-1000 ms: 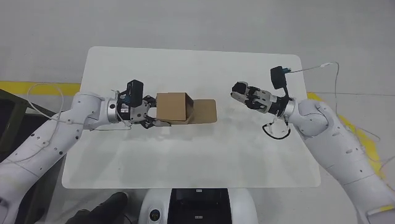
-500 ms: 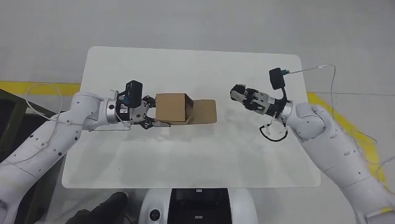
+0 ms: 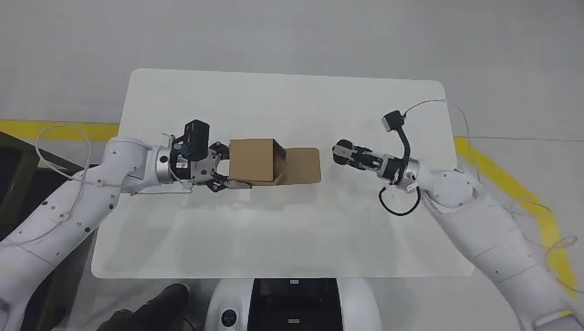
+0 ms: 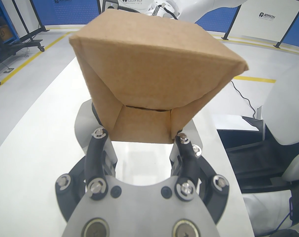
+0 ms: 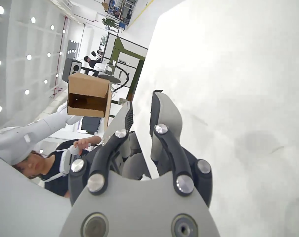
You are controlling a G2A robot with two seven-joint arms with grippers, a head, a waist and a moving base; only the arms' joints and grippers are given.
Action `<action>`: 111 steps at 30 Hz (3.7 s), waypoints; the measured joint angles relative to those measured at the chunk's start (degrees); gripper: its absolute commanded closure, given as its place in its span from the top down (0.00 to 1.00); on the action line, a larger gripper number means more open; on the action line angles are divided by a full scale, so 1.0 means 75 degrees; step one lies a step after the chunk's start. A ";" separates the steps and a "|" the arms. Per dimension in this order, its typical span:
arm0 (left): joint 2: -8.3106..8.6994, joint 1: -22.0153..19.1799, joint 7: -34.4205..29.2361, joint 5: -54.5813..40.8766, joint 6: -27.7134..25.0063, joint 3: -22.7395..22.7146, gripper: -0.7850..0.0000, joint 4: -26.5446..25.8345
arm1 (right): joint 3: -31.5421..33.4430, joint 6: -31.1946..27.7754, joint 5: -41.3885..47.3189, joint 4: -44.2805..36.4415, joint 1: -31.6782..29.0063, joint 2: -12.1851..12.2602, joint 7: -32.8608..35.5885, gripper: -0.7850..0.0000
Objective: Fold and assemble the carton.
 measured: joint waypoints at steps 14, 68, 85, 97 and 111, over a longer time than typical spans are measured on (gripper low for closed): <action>-0.0024 0.0078 -0.0003 0.0092 0.0000 -0.0054 0.33 -0.0037 | -0.0942 -0.0995 0.1764 0.0926 0.0650 -0.0753 0.0978 0.35; -0.0306 0.0231 -0.0718 0.0222 0.0000 -0.0472 1.00 0.0084 | -0.0080 -0.0282 0.0846 0.0449 0.0338 -0.1043 0.1707 0.00; -0.0140 0.0321 -0.0164 0.0003 0.0000 -0.0480 1.00 -0.0091 | -0.0244 -0.0679 0.1763 0.1269 0.0509 -0.1345 0.2158 0.00; -0.0047 0.0308 -0.0035 -0.0047 0.0000 -0.0428 0.45 -0.0161 | -0.0254 -0.0868 0.1859 0.1539 0.0536 -0.1498 0.2229 0.00; -0.0046 0.0116 -0.0179 -0.0248 0.0000 -0.0206 0.42 -0.0061 | -0.0198 -0.0893 0.1646 0.1608 0.0594 -0.1616 0.2260 0.05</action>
